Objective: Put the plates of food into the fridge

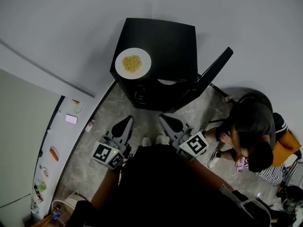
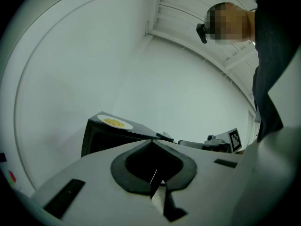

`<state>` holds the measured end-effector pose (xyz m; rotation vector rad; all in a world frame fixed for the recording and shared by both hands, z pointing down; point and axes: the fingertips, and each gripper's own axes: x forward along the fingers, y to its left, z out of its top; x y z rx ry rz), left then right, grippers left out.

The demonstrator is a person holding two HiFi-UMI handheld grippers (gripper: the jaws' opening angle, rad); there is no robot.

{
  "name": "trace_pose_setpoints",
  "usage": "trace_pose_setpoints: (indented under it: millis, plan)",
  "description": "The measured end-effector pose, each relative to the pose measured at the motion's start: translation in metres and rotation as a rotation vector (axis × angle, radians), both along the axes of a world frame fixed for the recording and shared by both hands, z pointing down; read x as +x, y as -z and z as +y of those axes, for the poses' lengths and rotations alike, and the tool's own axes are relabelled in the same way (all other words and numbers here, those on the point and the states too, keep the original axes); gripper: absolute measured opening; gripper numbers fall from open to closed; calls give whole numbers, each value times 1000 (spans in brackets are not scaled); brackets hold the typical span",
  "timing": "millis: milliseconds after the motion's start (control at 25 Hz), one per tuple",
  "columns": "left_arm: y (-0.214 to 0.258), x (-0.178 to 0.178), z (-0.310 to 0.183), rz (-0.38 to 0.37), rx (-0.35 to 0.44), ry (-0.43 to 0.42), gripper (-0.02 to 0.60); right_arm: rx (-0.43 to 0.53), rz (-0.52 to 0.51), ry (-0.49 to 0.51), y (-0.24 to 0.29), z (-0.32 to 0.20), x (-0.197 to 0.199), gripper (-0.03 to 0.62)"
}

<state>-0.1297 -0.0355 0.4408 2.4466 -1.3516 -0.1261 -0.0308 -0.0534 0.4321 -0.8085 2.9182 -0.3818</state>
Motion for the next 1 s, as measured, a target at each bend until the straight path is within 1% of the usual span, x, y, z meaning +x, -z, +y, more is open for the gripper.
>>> trace_pose_setpoints:
  millis: [120, 280, 320, 400, 520, 680, 720, 760, 800, 960, 1000]
  plan:
    - [0, 0, 1, -30, 8, 0, 25, 47, 15, 13, 10, 8, -4, 26]
    - [-1, -1, 2, -71, 5, 19, 23, 36, 13, 6, 9, 9, 0, 26]
    - [0, 0, 3, -71, 9, 20, 23, 34, 13, 4, 9, 9, 1, 26]
    - [1, 1, 2, -45, 13, 13, 23, 34, 11, 4, 9, 10, 3, 26]
    - [-1, -1, -1, 5, -19, 26, 24, 34, 9, 8, 8, 12, 6, 26]
    - [-5, -2, -5, 110, -60, 26, 25, 25, 11, 18, 8, 16, 8, 26]
    - [-5, -3, -6, 147, -71, 27, 25, 22, 12, 20, 7, 16, 9, 26]
    - [-6, -6, -9, 203, -87, 38, 25, 20, 12, 20, 7, 16, 9, 26]
    - [-6, -11, -13, 278, -107, 57, 25, 19, 10, 20, 6, 15, 10, 26]
    - [-14, -32, -35, 654, -202, 124, 26, 8, 6, 19, 2, 12, 13, 26]
    - [-17, -36, -41, 735, -223, 136, 29, 4, 0, 22, 1, 12, 14, 26]
